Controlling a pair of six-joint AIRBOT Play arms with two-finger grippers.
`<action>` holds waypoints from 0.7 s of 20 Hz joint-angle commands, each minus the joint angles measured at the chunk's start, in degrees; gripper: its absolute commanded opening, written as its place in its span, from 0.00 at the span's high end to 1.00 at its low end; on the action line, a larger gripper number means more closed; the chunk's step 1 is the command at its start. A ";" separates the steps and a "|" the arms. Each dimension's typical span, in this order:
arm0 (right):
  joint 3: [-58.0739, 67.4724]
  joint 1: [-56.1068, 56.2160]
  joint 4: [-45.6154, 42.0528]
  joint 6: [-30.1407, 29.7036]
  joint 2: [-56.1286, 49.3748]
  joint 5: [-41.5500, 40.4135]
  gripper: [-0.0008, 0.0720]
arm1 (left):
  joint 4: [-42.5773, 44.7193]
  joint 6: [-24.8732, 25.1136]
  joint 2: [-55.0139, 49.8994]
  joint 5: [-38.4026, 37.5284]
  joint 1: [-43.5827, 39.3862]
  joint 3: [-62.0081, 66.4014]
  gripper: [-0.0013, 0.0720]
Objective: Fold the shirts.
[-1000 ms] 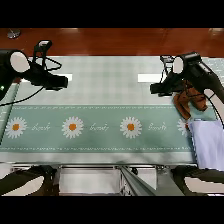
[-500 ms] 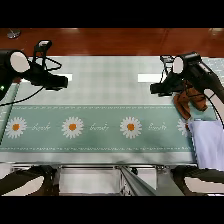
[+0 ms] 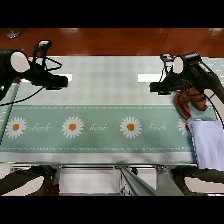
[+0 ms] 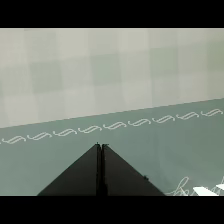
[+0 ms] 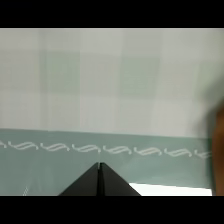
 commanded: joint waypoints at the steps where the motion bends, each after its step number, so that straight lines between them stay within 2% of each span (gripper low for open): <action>1: 0.00 -0.04 -9.84 1.75 -0.04 -8.83 0.55 | 0.00 0.02 -0.07 7.17 0.04 -0.02 0.95; 2: 0.00 -0.24 -15.76 3.54 -0.07 -11.37 0.13 | 0.00 0.02 -0.15 10.12 0.04 -0.02 0.95; 3: 0.00 -0.90 -20.55 5.16 -0.07 -14.01 0.13 | 0.02 0.00 -0.26 13.44 0.07 -0.02 0.94; 4: 0.00 -2.36 -24.48 7.26 -0.07 -16.70 0.13 | 0.02 0.00 -0.44 17.38 0.07 -0.02 0.74; 5: 0.04 -4.42 -26.64 9.40 -0.13 -18.80 0.13 | 0.02 0.02 -0.85 20.46 0.04 -0.02 0.23; 6: 0.04 -7.37 -27.28 12.04 -0.17 -20.70 0.13 | 0.02 0.00 -1.31 22.84 0.04 -0.02 0.02; 9: 0.04 -17.64 -25.88 21.53 -0.37 -24.02 0.13 | 0.02 0.02 -3.04 24.37 0.04 -0.02 0.03; 11: 0.04 -24.11 -21.57 21.38 -1.90 -25.73 0.13 | 0.02 0.02 -4.59 24.33 0.04 -0.02 0.03; 14: 0.04 -29.18 -11.41 17.40 -5.88 -25.83 0.13 | 0.00 -0.04 -6.93 23.91 0.04 -0.02 0.03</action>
